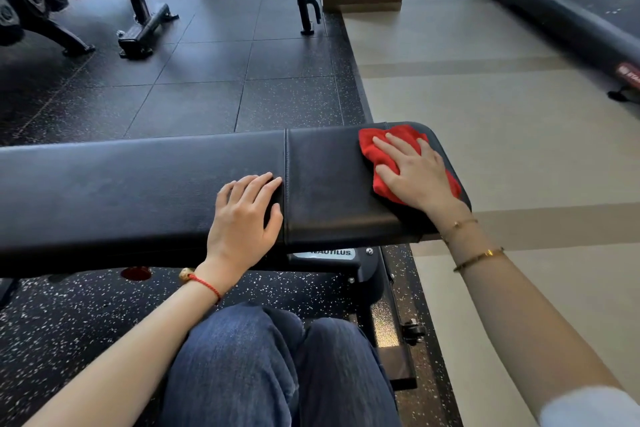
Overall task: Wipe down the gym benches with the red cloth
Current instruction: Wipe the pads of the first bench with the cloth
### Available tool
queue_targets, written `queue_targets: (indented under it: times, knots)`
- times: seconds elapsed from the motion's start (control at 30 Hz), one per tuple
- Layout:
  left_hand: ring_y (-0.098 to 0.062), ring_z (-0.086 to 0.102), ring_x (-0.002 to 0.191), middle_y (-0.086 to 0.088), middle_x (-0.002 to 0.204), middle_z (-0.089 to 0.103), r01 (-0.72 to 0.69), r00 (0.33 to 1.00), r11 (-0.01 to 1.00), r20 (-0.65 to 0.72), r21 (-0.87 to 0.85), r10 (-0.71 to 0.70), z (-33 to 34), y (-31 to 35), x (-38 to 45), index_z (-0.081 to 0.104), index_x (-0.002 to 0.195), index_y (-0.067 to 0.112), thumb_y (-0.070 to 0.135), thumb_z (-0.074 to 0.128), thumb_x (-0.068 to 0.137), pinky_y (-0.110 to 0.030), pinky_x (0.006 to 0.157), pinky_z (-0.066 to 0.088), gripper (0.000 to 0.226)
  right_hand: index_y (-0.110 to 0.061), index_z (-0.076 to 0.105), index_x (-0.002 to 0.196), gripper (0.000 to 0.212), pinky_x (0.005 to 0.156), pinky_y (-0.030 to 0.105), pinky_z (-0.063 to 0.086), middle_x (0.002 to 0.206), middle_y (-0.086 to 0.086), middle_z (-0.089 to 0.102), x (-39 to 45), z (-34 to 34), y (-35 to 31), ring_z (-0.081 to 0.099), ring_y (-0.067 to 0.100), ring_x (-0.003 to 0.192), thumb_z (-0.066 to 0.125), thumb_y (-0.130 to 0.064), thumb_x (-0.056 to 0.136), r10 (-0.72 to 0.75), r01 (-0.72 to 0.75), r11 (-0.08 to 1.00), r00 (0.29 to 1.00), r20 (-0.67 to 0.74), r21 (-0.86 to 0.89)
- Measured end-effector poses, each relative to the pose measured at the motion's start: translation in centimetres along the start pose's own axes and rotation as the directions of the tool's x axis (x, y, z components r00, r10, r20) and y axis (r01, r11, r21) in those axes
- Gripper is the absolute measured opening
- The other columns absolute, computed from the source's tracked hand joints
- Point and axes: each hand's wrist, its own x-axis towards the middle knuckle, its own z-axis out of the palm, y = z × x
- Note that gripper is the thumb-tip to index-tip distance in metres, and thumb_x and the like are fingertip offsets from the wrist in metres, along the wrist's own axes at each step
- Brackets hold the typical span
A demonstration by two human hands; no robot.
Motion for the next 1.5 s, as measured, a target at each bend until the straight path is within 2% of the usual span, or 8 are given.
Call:
queue_targets:
  times: [0.17,0.37,0.5,0.63,0.8,0.93,1.23,1.5]
  knots:
    - [-0.024,0.051,0.131,-0.002,0.140,0.059,0.010,1.000,1.000,0.019,-0.007,-0.010,-0.3,0.1,0.0,0.058,0.136,0.017,0.034,0.039,0.096,-0.047,0.113,0.036,0.047,-0.047,0.031,0.147,0.050,0.117,0.049,0.014,0.159,-0.019,0.024,3.1,0.3,-3.1,0.014,0.036,0.146,0.036,-0.047,0.097,-0.038,0.038,0.999,0.999,0.034,-0.011]
    - [-0.025,0.052,0.130,-0.002,0.140,0.059,0.022,1.000,1.000,0.019,-0.013,-0.022,-0.5,0.4,0.1,0.059,0.134,0.015,0.033,0.041,0.095,-0.047,0.112,0.036,0.046,-0.046,0.032,0.147,0.051,0.118,0.045,0.019,0.158,-0.018,0.027,-0.2,1.8,-7.9,0.018,0.031,0.146,0.040,-0.046,0.097,-0.282,0.283,0.959,0.958,0.050,-0.009]
    - [-0.024,0.054,0.129,-0.004,0.138,0.061,0.028,1.000,0.999,0.001,-0.044,-0.028,-0.5,0.4,0.0,0.061,0.129,0.012,0.034,0.041,0.095,-0.048,0.113,0.036,0.046,-0.046,0.035,0.146,0.056,0.118,0.042,0.021,0.156,-0.019,0.030,-4.0,2.2,-7.6,0.022,0.028,0.145,0.048,-0.046,0.092,-0.397,0.397,0.918,0.918,0.021,0.012]
    - [-0.024,0.053,0.131,-0.003,0.138,0.060,0.030,0.999,0.998,0.014,-0.058,-0.030,-0.5,0.1,0.0,0.061,0.130,0.013,0.036,0.040,0.095,-0.049,0.115,0.033,0.047,-0.045,0.038,0.145,0.058,0.120,0.033,0.017,0.155,-0.018,0.033,-4.7,1.4,-4.2,0.028,0.021,0.143,0.052,-0.053,0.089,-0.364,0.363,0.931,0.930,-0.046,-0.020]
    - [-0.024,0.052,0.131,-0.003,0.139,0.059,0.025,1.000,0.998,0.020,-0.065,-0.024,-0.6,-0.1,0.1,0.060,0.131,0.012,0.035,0.041,0.096,-0.048,0.115,0.034,0.046,-0.048,0.031,0.147,0.056,0.122,0.045,0.012,0.158,-0.017,0.027,-1.5,0.7,-2.2,0.017,0.033,0.147,0.044,-0.052,0.093,-0.152,0.151,0.987,0.988,-0.020,-0.048]
    - [-0.024,0.052,0.131,-0.004,0.138,0.059,0.022,0.999,0.998,0.025,-0.063,-0.020,-0.6,0.1,0.1,0.060,0.131,0.012,0.034,0.041,0.096,-0.048,0.114,0.035,0.046,-0.044,0.031,0.149,0.052,0.121,0.045,0.012,0.159,-0.014,0.026,1.4,1.2,-4.6,0.018,0.034,0.146,0.037,-0.046,0.097,-0.106,0.106,0.994,0.994,-0.007,-0.021]
    - [-0.023,0.057,0.124,-0.001,0.130,0.065,0.087,0.992,0.994,-0.085,-0.059,-0.092,-1.2,-0.7,0.1,0.065,0.122,0.014,0.034,0.046,0.093,-0.048,0.116,0.031,0.040,-0.042,0.029,0.150,0.053,0.120,0.045,0.011,0.160,-0.013,0.025,4.1,3.0,-10.9,0.015,0.035,0.147,0.036,-0.047,0.097,-0.226,0.226,0.974,0.972,0.062,0.014]
    - [-0.026,0.057,0.123,-0.004,0.127,0.066,0.192,0.975,0.981,-0.103,-0.032,-0.194,-3.0,-4.2,-1.4,0.065,0.122,0.012,0.027,0.049,0.092,-0.048,0.114,0.033,0.037,-0.041,0.035,0.147,0.052,0.120,0.043,0.015,0.158,-0.014,0.029,3.3,3.8,-15.2,0.020,0.033,0.146,0.041,-0.045,0.096,-0.467,0.469,0.883,0.878,0.111,0.006]
